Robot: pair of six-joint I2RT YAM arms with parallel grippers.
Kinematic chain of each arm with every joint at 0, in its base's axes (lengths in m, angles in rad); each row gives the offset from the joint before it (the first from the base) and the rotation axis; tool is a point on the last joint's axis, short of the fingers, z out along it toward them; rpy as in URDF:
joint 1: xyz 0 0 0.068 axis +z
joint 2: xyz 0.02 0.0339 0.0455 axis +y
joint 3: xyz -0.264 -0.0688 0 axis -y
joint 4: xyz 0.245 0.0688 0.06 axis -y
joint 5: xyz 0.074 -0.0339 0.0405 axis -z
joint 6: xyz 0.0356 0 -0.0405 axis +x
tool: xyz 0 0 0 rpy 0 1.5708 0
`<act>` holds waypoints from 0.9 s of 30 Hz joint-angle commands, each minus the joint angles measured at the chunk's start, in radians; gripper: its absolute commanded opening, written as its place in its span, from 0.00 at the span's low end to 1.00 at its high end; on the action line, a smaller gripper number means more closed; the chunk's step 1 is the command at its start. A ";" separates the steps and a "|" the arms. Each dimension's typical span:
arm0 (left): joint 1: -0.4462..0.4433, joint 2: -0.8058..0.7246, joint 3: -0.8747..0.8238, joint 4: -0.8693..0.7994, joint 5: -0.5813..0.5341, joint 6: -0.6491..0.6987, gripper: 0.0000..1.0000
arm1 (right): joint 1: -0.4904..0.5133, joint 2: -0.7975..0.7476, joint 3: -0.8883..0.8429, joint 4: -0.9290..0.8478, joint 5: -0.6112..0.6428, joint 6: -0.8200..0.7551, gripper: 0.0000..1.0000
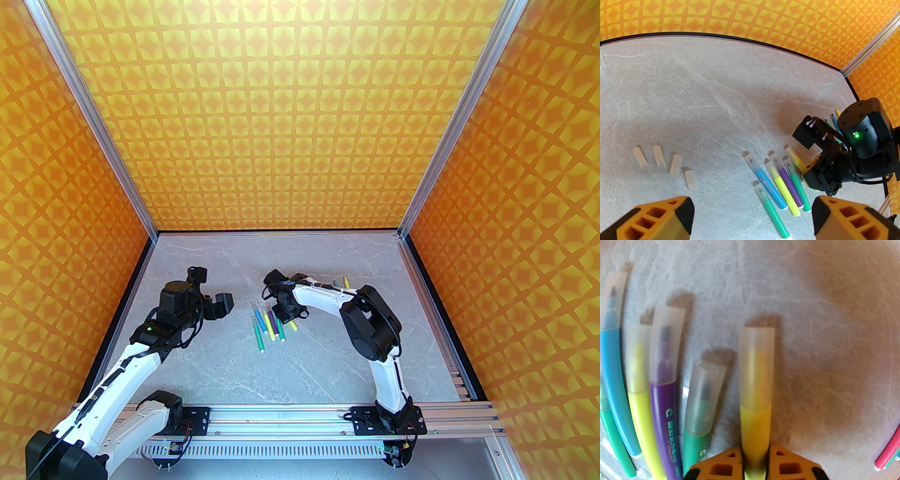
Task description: Open the pen caps
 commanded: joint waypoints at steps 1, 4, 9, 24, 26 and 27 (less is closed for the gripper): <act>0.010 -0.009 -0.021 -0.009 0.015 0.011 0.87 | -0.035 0.035 -0.071 0.106 0.034 0.008 0.13; 0.012 0.000 -0.035 0.011 0.016 -0.007 0.87 | -0.052 -0.034 -0.110 0.127 0.014 0.011 0.11; 0.011 0.023 -0.070 0.099 0.075 -0.066 0.86 | -0.084 -0.170 -0.179 0.166 -0.043 0.009 0.07; -0.036 0.225 -0.099 0.471 0.363 -0.261 0.75 | -0.100 -0.464 -0.337 0.345 -0.406 -0.030 0.06; -0.055 0.247 -0.089 0.488 0.369 -0.270 0.73 | -0.100 -0.475 -0.345 0.362 -0.436 -0.026 0.06; -0.066 0.259 -0.086 0.500 0.370 -0.278 0.73 | -0.100 -0.480 -0.352 0.372 -0.453 -0.023 0.05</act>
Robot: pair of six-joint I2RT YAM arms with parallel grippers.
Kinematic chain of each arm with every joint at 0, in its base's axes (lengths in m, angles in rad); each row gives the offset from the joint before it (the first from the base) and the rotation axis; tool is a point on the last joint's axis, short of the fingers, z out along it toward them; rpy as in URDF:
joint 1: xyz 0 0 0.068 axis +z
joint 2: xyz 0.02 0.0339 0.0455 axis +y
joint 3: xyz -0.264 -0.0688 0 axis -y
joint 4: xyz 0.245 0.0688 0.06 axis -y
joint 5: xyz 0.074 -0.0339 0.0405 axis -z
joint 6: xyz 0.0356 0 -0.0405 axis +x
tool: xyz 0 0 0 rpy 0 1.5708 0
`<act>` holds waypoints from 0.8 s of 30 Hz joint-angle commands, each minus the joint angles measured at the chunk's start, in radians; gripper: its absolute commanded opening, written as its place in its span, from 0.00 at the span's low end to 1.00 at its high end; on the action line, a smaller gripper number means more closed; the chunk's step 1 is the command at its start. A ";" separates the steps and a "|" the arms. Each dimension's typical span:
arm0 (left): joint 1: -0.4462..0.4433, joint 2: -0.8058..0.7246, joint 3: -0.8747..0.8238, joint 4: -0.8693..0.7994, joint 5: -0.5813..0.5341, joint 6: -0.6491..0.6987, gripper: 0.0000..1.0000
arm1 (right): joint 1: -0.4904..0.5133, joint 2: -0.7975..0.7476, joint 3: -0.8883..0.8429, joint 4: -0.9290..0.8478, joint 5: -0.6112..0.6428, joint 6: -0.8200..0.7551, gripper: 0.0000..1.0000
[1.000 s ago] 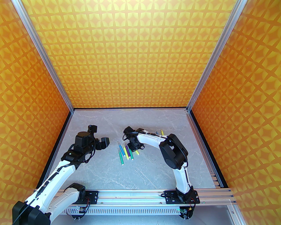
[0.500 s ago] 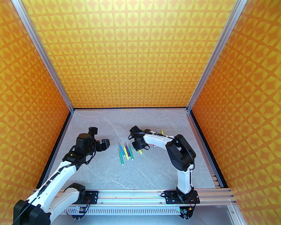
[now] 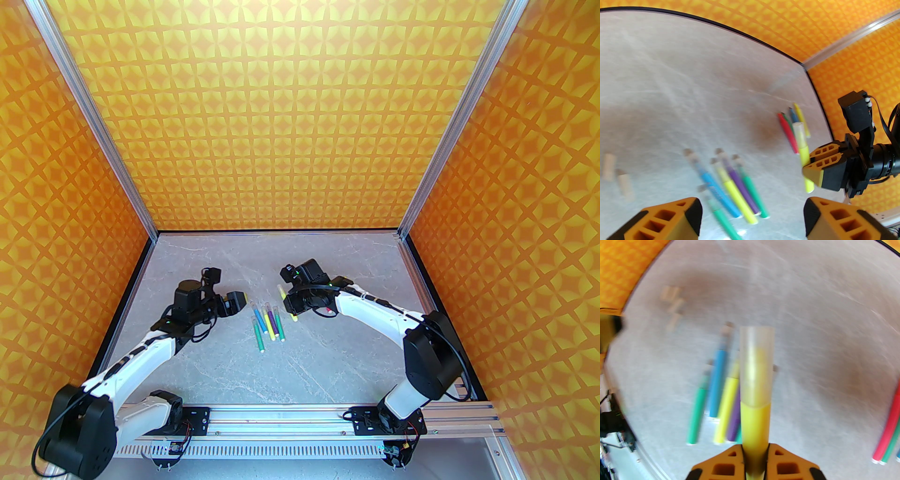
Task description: Open the pen caps
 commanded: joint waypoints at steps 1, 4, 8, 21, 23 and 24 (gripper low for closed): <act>-0.032 0.030 0.008 0.110 0.066 -0.055 0.73 | 0.005 -0.027 -0.031 0.069 -0.115 -0.005 0.05; -0.062 0.060 0.011 0.167 0.075 -0.077 0.73 | 0.004 -0.039 -0.045 0.097 -0.165 0.001 0.05; -0.091 0.097 0.022 0.224 0.084 -0.094 0.72 | 0.004 -0.047 -0.050 0.107 -0.195 0.004 0.05; -0.145 0.202 0.083 0.282 0.086 -0.112 0.65 | 0.012 -0.069 -0.071 0.140 -0.272 0.011 0.05; -0.150 0.214 0.091 0.291 0.086 -0.116 0.64 | 0.015 -0.069 -0.071 0.141 -0.278 0.010 0.05; -0.151 0.219 0.096 0.293 0.086 -0.118 0.64 | 0.017 -0.068 -0.071 0.142 -0.282 0.010 0.05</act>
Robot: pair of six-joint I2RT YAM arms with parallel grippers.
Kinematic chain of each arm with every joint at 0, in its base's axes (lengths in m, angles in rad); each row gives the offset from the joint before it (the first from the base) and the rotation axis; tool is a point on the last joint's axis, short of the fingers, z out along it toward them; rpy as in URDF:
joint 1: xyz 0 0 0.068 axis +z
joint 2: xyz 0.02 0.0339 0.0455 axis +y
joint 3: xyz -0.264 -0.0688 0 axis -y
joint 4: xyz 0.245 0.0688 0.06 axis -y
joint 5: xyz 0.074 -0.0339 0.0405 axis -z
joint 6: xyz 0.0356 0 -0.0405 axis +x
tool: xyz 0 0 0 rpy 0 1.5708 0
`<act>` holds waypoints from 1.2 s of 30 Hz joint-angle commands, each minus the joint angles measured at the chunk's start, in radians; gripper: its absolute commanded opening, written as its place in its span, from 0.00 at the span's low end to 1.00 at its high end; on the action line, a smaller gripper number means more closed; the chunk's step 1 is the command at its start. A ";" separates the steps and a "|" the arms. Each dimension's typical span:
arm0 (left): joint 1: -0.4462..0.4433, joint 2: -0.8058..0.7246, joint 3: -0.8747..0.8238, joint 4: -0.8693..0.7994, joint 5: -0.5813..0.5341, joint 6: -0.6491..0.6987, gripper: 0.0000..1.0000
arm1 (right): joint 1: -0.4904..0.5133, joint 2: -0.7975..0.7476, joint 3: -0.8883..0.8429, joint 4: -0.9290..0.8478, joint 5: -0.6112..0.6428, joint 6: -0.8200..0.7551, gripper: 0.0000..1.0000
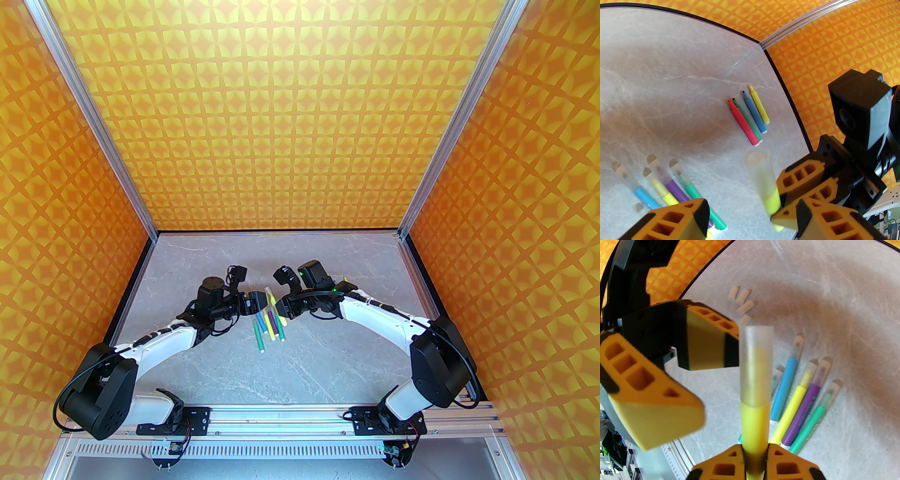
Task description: Open the pen caps
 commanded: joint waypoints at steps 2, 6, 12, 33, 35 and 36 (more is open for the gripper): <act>-0.015 0.028 0.048 0.055 0.018 -0.021 0.63 | 0.013 -0.022 -0.013 0.029 -0.045 0.004 0.05; -0.022 0.050 0.062 0.077 0.018 -0.035 0.60 | 0.020 -0.022 -0.013 0.035 -0.056 0.003 0.05; -0.035 0.079 0.076 0.092 0.018 -0.048 0.52 | 0.022 -0.031 -0.015 0.041 -0.064 0.001 0.05; -0.036 0.076 0.073 0.141 0.018 -0.092 0.02 | 0.022 -0.033 -0.052 0.101 -0.034 0.020 0.35; -0.036 0.075 0.075 0.147 0.018 -0.100 0.01 | 0.022 -0.033 -0.069 0.127 -0.037 0.031 0.38; -0.036 0.075 0.075 0.149 0.018 -0.103 0.00 | 0.022 -0.033 -0.076 0.138 -0.040 0.036 0.39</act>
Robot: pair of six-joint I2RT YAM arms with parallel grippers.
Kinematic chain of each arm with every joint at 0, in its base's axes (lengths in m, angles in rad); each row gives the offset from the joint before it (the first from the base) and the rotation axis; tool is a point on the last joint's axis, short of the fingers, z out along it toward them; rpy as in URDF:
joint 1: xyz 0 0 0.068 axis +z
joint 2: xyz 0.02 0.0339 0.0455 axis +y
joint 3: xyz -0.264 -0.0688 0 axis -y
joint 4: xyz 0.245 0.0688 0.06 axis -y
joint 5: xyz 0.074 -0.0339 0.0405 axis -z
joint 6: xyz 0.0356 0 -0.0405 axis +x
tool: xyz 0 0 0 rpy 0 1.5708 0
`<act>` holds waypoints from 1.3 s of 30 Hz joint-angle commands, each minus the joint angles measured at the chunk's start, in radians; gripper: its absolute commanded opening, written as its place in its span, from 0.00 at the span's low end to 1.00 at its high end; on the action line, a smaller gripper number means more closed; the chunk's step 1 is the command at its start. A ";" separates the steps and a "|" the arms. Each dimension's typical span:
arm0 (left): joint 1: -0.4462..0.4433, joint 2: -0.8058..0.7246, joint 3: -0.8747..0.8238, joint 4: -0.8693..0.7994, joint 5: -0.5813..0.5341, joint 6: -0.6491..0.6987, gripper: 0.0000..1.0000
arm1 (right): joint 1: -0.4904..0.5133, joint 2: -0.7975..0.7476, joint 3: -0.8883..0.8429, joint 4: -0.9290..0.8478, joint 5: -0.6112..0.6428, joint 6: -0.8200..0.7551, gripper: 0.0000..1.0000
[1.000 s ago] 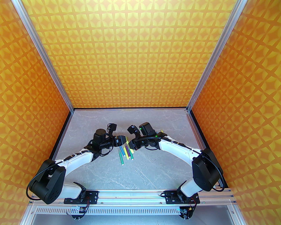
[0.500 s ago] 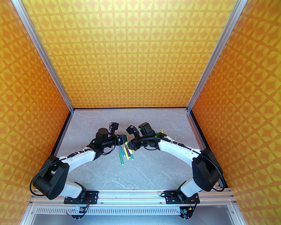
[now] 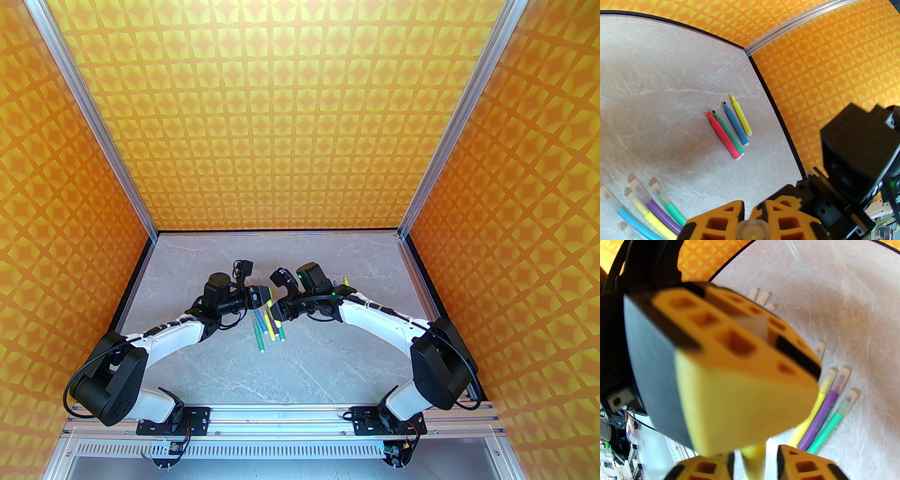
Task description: Open the pen caps
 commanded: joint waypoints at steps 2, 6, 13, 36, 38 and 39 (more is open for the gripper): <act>-0.004 0.000 0.027 0.040 0.014 -0.022 0.00 | 0.004 -0.017 -0.034 0.069 0.003 0.030 0.39; -0.006 0.000 0.026 0.049 0.015 -0.033 0.00 | 0.004 -0.016 -0.042 0.093 -0.008 0.035 0.38; -0.004 -0.009 0.023 0.053 0.014 -0.034 0.00 | 0.004 -0.014 -0.042 0.104 -0.019 0.036 0.20; 0.097 -0.070 0.047 0.023 -0.062 -0.095 0.00 | 0.004 -0.136 -0.264 0.153 -0.047 0.033 0.00; 0.105 -0.074 0.044 0.022 -0.072 -0.108 0.00 | 0.004 -0.140 -0.270 0.156 -0.047 0.030 0.00; 0.109 -0.075 0.042 0.021 -0.076 -0.116 0.00 | 0.004 -0.143 -0.274 0.158 -0.047 0.028 0.00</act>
